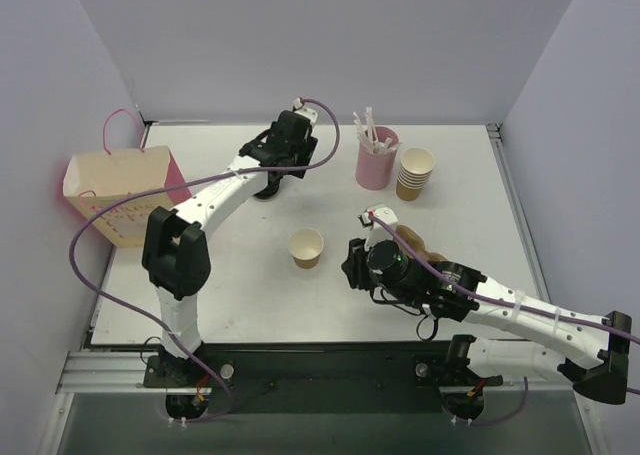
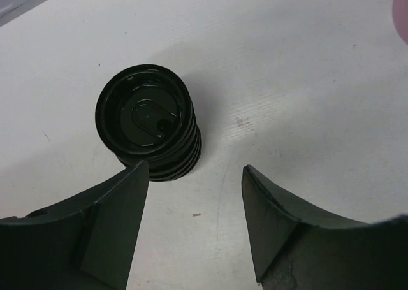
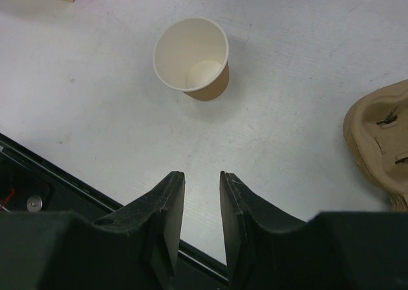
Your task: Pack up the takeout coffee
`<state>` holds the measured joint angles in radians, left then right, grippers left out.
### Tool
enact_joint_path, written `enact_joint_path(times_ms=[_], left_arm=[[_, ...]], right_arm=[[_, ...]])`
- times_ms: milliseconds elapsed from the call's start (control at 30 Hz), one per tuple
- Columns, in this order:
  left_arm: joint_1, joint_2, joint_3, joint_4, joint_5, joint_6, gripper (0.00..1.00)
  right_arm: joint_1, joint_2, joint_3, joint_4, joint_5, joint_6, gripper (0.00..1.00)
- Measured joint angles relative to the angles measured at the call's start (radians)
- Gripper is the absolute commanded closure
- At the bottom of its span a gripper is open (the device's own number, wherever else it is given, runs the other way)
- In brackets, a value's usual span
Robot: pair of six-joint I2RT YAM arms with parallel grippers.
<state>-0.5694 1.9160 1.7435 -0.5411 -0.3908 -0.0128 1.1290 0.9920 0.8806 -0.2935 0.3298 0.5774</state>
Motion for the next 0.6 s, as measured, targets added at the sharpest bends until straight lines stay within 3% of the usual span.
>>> enact_joint_path(times_ms=[100, 300, 600], left_arm=[[0.009, 0.111, 0.103, -0.039, 0.01, 0.033, 0.38], [0.026, 0.278, 0.286, -0.11, 0.026, 0.086, 0.41], [0.051, 0.337, 0.33, -0.152, 0.019, 0.118, 0.44]], right_arm=[[0.009, -0.025, -0.017, -0.001, 0.013, -0.003, 0.71], [0.018, -0.042, -0.029, -0.002, 0.035, -0.01, 0.71], [0.018, -0.043, -0.029, -0.001, 0.064, -0.037, 0.72]])
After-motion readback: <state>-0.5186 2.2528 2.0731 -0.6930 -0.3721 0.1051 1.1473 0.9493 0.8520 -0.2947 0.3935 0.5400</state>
